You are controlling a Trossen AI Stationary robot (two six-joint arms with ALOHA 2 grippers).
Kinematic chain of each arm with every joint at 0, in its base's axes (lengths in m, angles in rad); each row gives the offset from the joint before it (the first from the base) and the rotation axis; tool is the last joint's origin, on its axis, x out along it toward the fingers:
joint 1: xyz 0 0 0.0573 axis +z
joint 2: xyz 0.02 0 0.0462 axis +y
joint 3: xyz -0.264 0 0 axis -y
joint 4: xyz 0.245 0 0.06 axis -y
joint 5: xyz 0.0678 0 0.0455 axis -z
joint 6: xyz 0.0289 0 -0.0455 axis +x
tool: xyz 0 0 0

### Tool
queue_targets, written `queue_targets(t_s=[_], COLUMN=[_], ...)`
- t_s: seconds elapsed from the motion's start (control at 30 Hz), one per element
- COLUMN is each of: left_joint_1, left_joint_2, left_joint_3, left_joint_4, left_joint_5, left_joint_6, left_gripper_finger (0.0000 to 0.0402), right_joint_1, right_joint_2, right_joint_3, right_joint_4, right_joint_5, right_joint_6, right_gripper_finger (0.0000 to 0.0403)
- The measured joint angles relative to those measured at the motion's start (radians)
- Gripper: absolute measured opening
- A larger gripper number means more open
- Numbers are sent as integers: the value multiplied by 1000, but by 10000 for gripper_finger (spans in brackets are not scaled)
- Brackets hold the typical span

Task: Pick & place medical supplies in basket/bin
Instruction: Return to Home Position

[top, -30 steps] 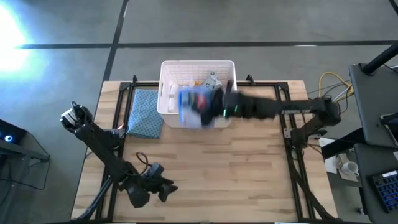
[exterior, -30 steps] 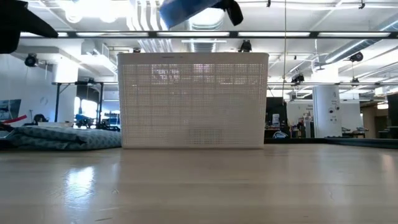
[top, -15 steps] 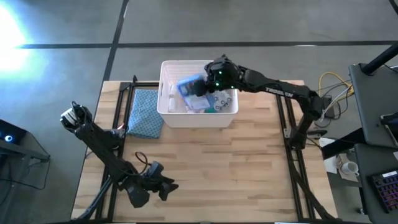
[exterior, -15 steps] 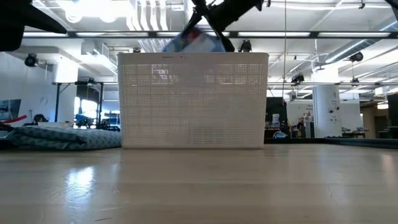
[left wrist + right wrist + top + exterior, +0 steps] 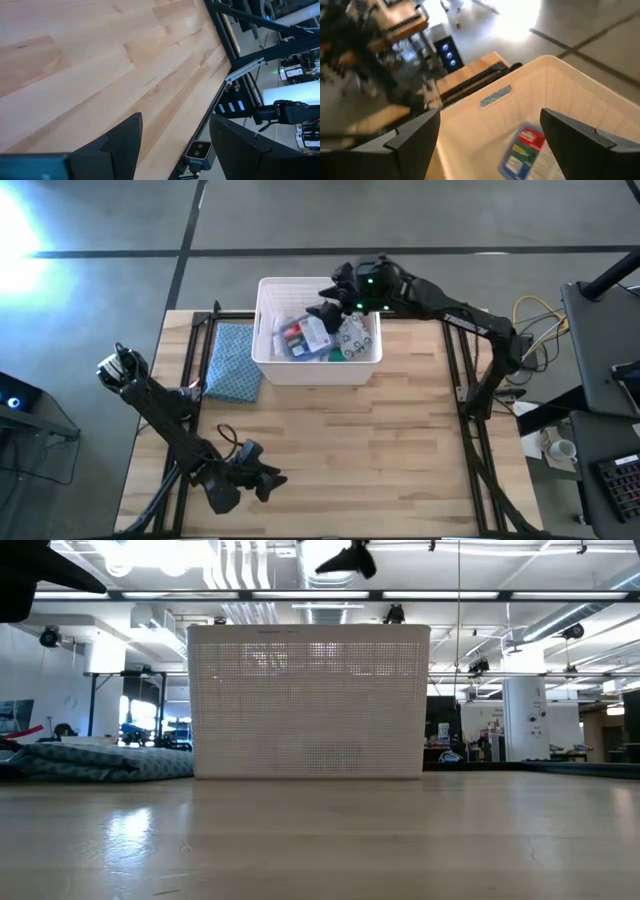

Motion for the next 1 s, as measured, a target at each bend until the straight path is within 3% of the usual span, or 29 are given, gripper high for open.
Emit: queue_targets(t_s=[0.17,0.3,0.4,0.7,0.83,1.0], left_joint_1=[6,21,29,73,92,130], left_joint_2=[-3,-3,-12,-121,-196,-272], left_joint_3=[-4,-4,5,-27,-89,-250], left_joint_4=[-3,-3,25,161,310,717], left_joint_5=[0,0,1,0,4,107], left_joint_6=[9,12,121,500,697,973], left_gripper_finger=[212,212,212,212,212,212], right_joint_1=[16,12,20,75,131,244], right_joint_2=[-3,-3,-6,-6,-4,-16], right_joint_3=[84,152,203,216,211,205], right_joint_4=[-166,-260,-349,-479,-564,-587], right_joint_5=[-2,0,-17,-198,-199,-187], right_joint_6=[-143,-107,-143,-206,-221,-227], right_gripper_finger=[337,338,336,333,338,341])
